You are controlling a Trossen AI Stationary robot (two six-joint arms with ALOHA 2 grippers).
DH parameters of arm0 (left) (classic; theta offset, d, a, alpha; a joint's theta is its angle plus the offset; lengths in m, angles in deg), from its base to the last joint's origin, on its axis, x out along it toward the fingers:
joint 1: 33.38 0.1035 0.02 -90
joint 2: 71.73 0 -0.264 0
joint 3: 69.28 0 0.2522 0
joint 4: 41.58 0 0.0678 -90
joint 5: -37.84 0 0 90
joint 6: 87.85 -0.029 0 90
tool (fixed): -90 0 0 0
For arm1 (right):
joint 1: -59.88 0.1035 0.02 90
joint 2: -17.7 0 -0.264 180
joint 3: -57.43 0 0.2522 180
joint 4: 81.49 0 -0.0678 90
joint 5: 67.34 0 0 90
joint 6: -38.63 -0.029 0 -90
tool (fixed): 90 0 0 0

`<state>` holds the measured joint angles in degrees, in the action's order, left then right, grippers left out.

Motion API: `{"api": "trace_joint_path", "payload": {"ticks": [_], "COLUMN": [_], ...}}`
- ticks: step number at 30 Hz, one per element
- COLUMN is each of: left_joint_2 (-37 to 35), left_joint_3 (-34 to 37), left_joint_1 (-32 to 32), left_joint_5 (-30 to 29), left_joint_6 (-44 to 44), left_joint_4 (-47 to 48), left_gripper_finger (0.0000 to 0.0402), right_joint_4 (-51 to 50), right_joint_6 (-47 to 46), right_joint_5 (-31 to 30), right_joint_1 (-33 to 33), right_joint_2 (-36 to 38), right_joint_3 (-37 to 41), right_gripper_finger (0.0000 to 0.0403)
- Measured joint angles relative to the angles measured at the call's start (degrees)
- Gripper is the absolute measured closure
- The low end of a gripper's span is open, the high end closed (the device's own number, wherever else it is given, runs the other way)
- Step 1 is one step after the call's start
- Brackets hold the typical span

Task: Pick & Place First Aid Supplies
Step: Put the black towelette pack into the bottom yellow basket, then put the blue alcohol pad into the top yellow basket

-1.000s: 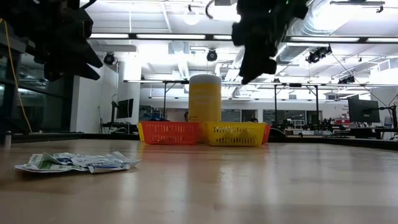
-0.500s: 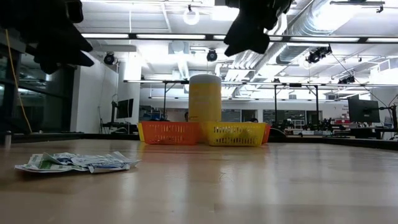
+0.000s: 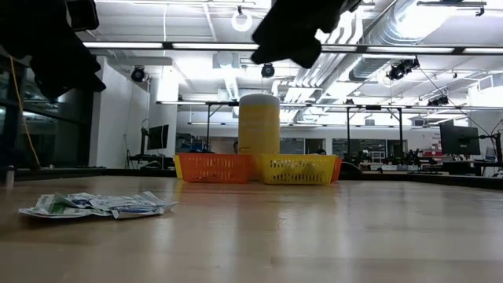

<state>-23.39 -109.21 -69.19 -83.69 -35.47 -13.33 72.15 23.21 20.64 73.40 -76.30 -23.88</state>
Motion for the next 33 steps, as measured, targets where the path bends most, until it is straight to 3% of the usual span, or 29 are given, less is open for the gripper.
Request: {"api": "trace_joint_path", "payload": {"ticks": [17, 33], "left_joint_2": [0.32, 0.3], "left_joint_3": [0.0, 0.0], "left_joint_1": [0.12, 0.12], "left_joint_5": [1.28, 2.5], "left_joint_6": [-0.02, 0.44], "left_joint_4": [-1.09, -0.85], "left_gripper_finger": [0.0244, 0.0244], "right_joint_4": [27.24, 26.57], "right_joint_6": [-2.65, -1.22], "right_joint_5": [-1.33, -2.63], "right_joint_1": [4.57, 4.5], "right_joint_2": [-19.46, -32.31], "right_joint_3": [0.0, -9.6], "right_gripper_finger": [0.0242, 0.0242]}}
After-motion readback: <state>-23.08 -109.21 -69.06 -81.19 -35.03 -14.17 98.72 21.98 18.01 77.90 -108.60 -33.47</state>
